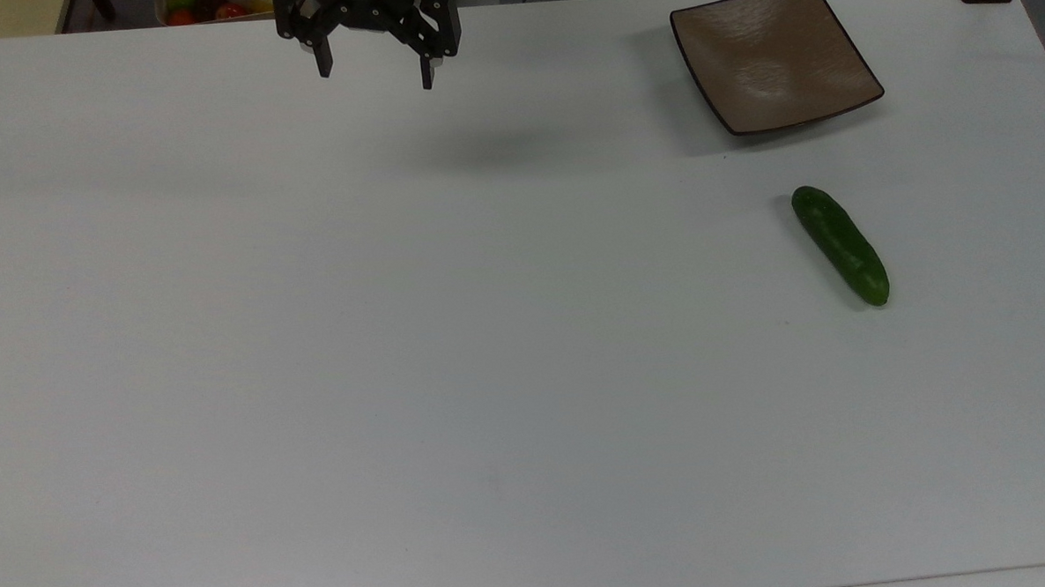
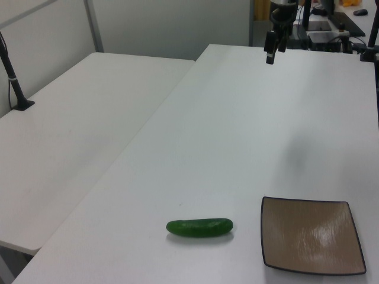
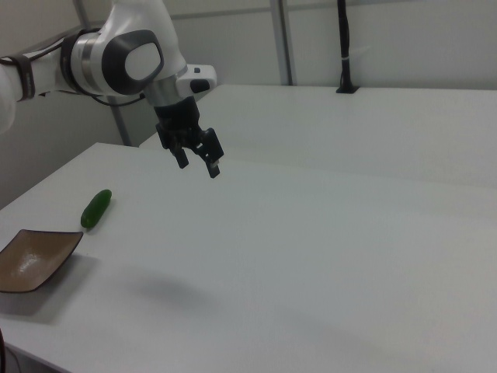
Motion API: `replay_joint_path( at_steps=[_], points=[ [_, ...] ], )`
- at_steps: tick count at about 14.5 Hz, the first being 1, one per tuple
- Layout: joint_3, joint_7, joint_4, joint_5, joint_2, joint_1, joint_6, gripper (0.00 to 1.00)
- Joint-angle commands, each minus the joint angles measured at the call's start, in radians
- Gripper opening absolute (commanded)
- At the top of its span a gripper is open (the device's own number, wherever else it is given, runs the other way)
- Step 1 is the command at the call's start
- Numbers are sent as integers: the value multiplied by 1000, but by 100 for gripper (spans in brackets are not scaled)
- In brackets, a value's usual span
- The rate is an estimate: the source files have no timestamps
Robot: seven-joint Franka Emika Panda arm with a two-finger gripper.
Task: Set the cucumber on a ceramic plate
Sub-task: 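Move the gripper over the green cucumber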
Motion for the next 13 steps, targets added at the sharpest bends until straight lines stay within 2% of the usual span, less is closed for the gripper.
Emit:
replay_joint_path(
  at_steps=[1,6,8,10,13],
  points=[
    [5,-62,-23,25,-19,-2,-35,100],
    [34,-53,-21,33,-18,3,-51,100],
    [37,-58,-20,73,-12,6,-39,100],
    [40,-69,2,152,14,14,-18,100],
    [74,-69,75,179,103,55,7,100]
  ],
)
